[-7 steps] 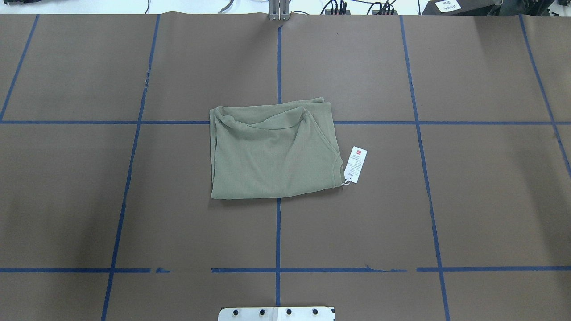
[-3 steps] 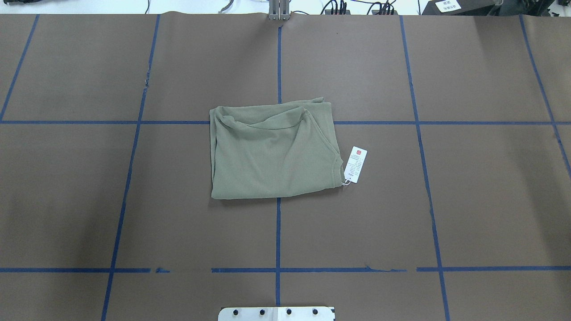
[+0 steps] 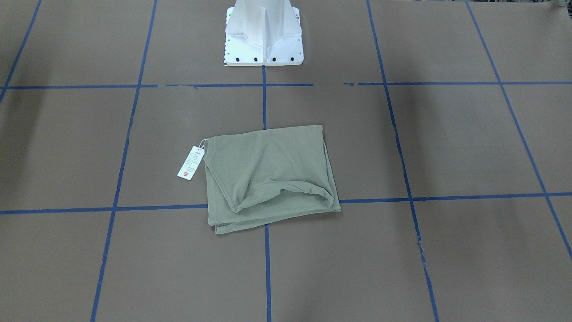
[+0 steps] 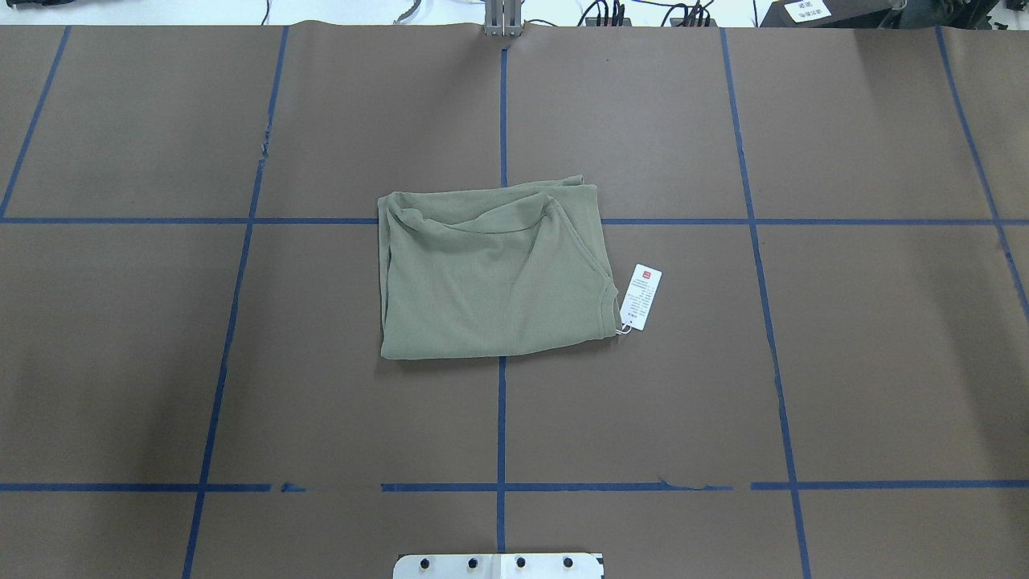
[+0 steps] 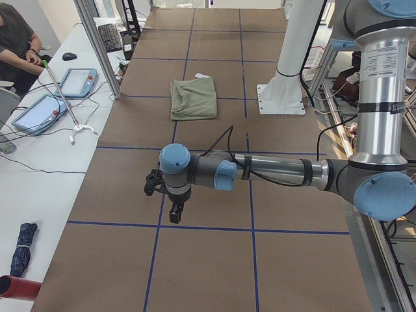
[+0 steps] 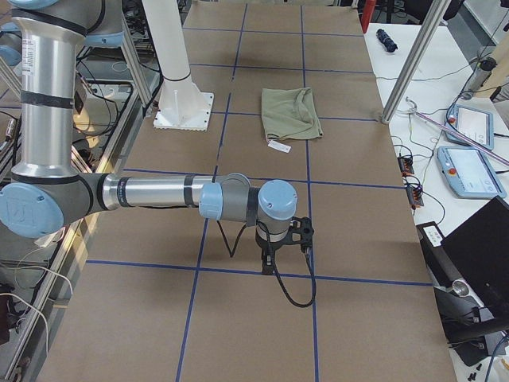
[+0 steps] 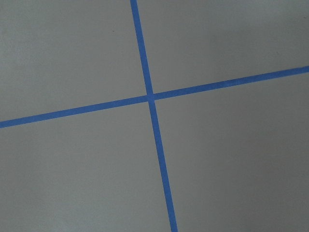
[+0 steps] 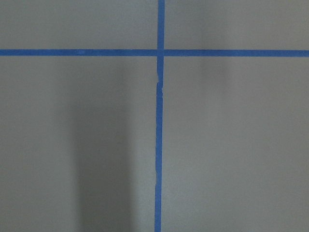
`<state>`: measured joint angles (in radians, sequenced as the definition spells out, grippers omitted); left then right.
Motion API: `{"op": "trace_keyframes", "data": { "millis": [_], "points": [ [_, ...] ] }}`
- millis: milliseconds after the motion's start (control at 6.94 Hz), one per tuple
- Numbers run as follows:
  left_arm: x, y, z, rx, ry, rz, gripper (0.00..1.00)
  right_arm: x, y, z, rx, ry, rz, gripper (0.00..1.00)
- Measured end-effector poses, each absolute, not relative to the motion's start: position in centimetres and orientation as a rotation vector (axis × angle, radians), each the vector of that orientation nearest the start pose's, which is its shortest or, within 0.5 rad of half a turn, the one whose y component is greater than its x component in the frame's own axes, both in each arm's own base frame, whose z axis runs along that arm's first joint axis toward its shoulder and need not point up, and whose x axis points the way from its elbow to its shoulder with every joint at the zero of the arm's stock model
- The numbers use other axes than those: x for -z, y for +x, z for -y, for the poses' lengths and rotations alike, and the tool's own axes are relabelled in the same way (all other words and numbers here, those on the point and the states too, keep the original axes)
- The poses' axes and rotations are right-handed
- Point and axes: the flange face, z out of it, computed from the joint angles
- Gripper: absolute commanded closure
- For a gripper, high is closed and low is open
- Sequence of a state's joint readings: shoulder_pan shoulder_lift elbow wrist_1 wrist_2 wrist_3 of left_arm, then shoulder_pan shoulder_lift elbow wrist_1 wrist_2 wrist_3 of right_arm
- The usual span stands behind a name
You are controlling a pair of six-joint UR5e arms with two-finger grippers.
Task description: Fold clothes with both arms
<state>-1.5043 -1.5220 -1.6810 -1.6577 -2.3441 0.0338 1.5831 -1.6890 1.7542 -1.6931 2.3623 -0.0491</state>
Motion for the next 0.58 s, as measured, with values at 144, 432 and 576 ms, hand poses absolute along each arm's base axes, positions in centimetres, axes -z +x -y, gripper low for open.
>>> {"op": "trace_keyframes", "data": {
  "millis": [144, 432, 576],
  "points": [
    [-61.79, -3.15, 48.38, -0.153, 0.13, -0.775, 0.0, -63.35, 6.78, 43.71, 0.013, -0.027, 0.793, 0.0],
    [-61.73, -3.12, 48.43, -0.154, 0.131, -0.775, 0.0, -63.13, 6.79, 43.98, 0.016, -0.022, 0.792, 0.0],
    [-61.72, -3.12, 48.43, -0.154, 0.131, -0.775, 0.0, -63.12, 6.78, 43.99, 0.016, -0.022, 0.792, 0.0]
  ]
}}
